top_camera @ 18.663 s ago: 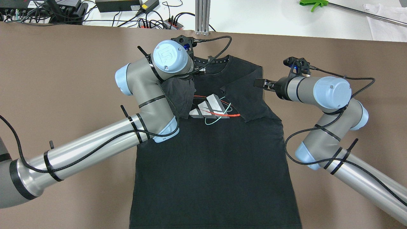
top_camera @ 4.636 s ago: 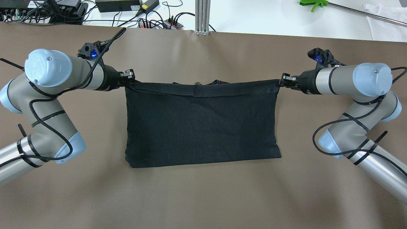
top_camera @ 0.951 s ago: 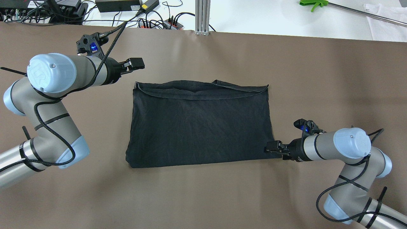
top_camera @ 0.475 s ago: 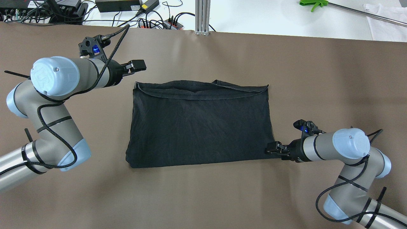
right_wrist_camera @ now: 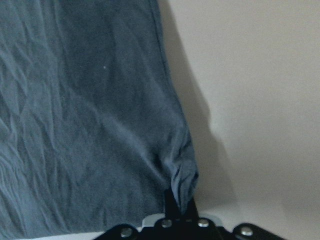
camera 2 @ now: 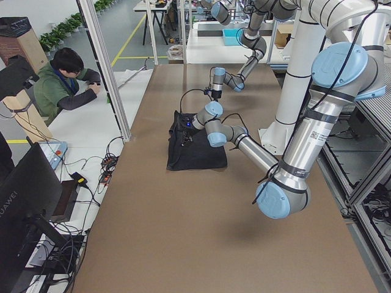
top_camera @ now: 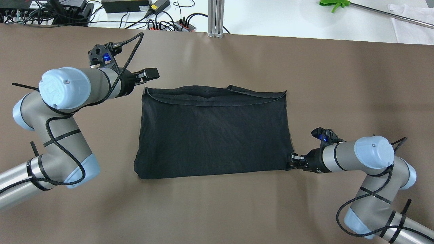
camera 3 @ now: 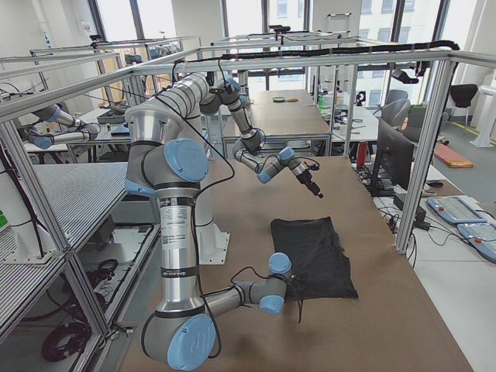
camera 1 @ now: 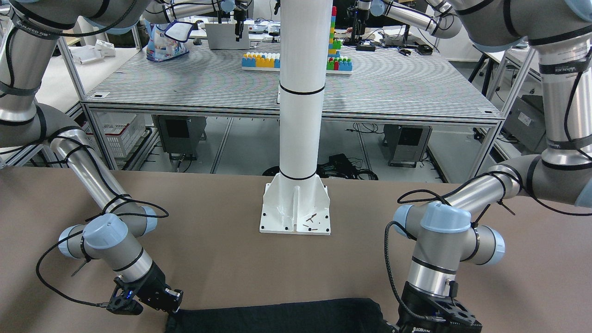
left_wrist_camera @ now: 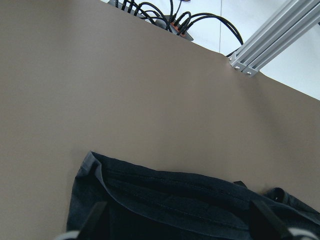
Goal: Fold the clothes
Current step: 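Lower the right gripper and grasp the shirt corner nearest it, then drag the grasped corner toward the robot with the right gripper, then grasp the far corner with the left gripper while the right grasps the side edge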
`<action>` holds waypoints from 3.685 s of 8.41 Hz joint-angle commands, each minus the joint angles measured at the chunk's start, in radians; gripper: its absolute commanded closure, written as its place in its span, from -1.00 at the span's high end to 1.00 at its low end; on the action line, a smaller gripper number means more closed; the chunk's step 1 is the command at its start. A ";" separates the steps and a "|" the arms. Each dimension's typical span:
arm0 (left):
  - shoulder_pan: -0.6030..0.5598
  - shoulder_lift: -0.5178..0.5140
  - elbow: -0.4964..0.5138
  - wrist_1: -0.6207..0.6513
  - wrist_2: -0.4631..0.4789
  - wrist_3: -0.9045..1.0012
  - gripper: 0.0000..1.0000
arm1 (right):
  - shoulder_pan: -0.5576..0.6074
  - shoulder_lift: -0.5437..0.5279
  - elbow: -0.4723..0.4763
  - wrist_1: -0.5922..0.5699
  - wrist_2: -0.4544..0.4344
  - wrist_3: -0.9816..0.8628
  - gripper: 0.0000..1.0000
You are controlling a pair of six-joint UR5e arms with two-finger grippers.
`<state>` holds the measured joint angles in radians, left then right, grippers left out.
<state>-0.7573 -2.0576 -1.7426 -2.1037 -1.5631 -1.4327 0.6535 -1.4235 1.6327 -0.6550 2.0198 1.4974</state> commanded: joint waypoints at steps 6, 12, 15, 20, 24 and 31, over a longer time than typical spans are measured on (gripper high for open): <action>0.001 0.037 -0.028 0.001 0.055 -0.002 1.00 | -0.177 -0.003 0.261 -0.014 0.135 0.067 -1.00; 0.004 0.097 -0.040 -0.004 0.078 -0.028 1.00 | -0.405 -0.003 0.314 -0.005 -0.051 0.100 0.90; 0.032 0.099 -0.074 0.002 0.039 -0.028 1.00 | -0.293 -0.009 0.308 -0.015 -0.070 0.098 0.90; 0.186 0.302 -0.202 -0.063 -0.013 -0.207 1.00 | -0.095 -0.006 0.296 -0.078 -0.089 0.058 0.90; 0.256 0.341 -0.157 -0.122 0.058 -0.206 1.00 | -0.069 -0.005 0.299 -0.078 -0.092 0.050 0.89; 0.256 0.332 -0.057 -0.127 0.055 -0.195 1.00 | -0.071 -0.003 0.292 -0.081 -0.105 0.052 0.89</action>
<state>-0.5017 -1.7302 -1.8047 -2.2302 -1.5064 -1.6270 0.5831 -1.4269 1.9245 -0.7361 1.9153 1.5489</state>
